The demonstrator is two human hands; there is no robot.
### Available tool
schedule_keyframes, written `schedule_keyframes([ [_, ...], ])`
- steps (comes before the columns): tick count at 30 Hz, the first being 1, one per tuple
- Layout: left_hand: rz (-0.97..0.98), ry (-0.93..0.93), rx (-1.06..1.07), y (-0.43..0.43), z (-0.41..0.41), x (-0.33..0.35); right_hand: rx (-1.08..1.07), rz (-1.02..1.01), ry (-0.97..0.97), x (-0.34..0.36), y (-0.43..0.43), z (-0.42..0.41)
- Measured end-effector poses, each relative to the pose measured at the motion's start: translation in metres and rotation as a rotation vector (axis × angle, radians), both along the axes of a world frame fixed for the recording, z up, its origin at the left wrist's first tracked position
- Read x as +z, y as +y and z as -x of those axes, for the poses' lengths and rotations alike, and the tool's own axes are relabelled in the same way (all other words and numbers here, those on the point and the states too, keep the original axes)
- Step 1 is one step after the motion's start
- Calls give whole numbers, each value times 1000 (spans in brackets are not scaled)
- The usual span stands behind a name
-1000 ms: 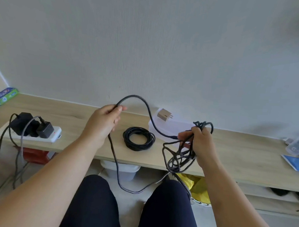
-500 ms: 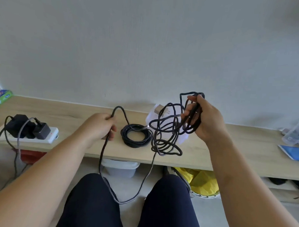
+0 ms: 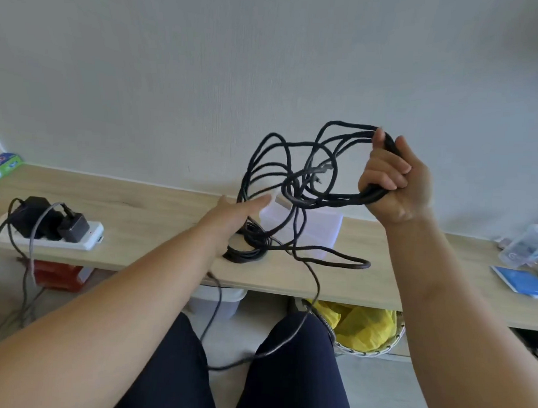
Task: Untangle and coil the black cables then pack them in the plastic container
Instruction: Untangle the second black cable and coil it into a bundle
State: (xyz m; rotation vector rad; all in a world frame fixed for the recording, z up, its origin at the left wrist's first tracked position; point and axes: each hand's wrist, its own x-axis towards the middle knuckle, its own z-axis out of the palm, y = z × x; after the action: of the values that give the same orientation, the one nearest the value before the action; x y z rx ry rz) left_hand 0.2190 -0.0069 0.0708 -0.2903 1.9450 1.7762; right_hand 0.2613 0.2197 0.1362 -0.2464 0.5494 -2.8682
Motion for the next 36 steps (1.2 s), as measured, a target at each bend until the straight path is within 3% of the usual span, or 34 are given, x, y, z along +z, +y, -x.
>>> schedule_keyframes([
  [3, -146, -193, 29, 1, -6, -14, -28, 7, -33, -4, 6, 0],
  [6, -347, -140, 145, -6, -2, -16, -80, -14, -85, -16, 8, -1],
  [8, -369, -50, 183, -12, 2, -5, -164, -8, -163, -27, 7, 1],
  [11, -205, 94, 122, -21, 7, 15, -385, -80, -372, -45, 6, 7],
  [19, 72, 280, 13, -35, 19, 35, -468, -661, -687, -74, -4, 14],
  [21, 123, 308, 14, -31, 19, 37, -483, -901, -717, -82, -7, 13],
  [24, 173, 320, -18, -25, 20, 37, -542, -1491, -545, -86, -18, 9],
  [28, 248, 365, -143, -22, 19, 25, -793, -1559, -145, -62, -44, 0],
  [32, 101, 307, -205, -20, 17, 23, -537, -1957, 375, -51, -65, -3],
  [34, 48, 296, -211, -22, 15, 28, -463, -2078, 424, -56, -71, -2],
  [36, -3, 275, -188, -25, 16, 31, -526, -1983, 353, -59, -77, -3],
])
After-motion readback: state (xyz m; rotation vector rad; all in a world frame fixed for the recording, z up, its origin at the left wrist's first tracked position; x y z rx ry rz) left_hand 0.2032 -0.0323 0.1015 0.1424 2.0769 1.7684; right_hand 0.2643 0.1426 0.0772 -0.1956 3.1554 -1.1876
